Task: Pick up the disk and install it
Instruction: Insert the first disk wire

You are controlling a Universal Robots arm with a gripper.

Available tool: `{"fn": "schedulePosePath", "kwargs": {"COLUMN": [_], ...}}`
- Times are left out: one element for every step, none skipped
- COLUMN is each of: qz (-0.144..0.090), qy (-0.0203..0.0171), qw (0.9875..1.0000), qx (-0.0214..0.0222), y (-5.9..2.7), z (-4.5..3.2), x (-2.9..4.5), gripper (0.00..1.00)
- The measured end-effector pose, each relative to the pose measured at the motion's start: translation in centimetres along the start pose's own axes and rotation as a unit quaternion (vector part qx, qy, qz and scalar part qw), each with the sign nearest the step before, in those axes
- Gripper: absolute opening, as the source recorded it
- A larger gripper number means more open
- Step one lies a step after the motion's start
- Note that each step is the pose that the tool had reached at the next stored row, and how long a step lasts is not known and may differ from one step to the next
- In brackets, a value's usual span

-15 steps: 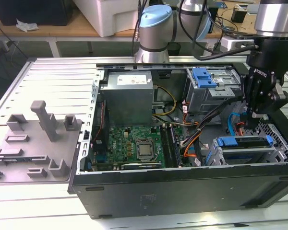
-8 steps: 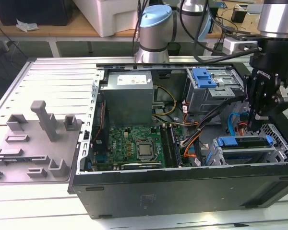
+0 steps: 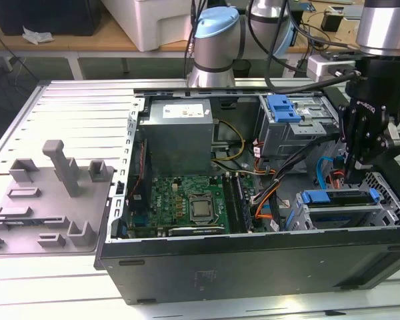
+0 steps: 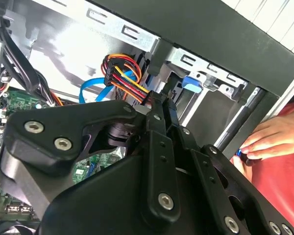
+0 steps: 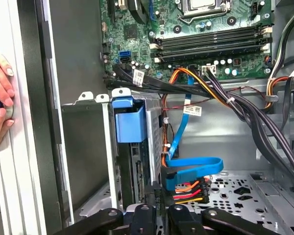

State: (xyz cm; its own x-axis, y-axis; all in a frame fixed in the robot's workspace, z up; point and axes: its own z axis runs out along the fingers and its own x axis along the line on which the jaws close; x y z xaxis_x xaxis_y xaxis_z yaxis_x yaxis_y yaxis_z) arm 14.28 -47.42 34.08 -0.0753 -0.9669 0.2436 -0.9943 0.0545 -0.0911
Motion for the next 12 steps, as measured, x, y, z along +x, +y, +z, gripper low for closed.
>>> {"fn": "schedulePosePath", "kwargs": {"qz": [0.000, 0.000, 0.000, 0.000, 0.000, 0.000, 0.000, 0.000, 0.000, 0.000, 0.000, 0.001], "qy": [-0.0014, -0.0026, -0.0030, -0.0033, -0.0035, -0.0036, -0.0038, -0.0040, -0.0041, -0.0043, -0.0049, -0.0052], "qw": [1.0000, 1.0000, 1.0000, 1.0000, 1.0000, 1.0000, 1.0000, 1.0000, 1.0000, 1.0000, 1.0000, 1.0000], "qx": [0.0001, 0.0001, 0.0002, 0.0002, 0.0001, 0.0001, 0.0002, 0.0002, 0.0002, 0.0002, 0.0001, 0.0001], "y": [0.04, 0.05, 0.06, 0.07, 0.08, 0.08, 0.09, 0.10, 0.10, 0.10, 0.10, 0.10], "z": [0.02, 0.06, 0.07, 0.08, 0.08, 0.08, 0.07, 0.08, 0.09, 0.10, 0.15, 0.17], "x": [0.12, 0.25, 0.35, 0.43, 0.50, 0.56, 0.64, 0.70, 0.79, 0.85, 1.03, 1.15], "gripper": [0.17, 0.17, 0.17, 0.17, 0.17, 0.17, 0.17, 0.17, 0.17, 0.17, 0.17, 0.17]}}
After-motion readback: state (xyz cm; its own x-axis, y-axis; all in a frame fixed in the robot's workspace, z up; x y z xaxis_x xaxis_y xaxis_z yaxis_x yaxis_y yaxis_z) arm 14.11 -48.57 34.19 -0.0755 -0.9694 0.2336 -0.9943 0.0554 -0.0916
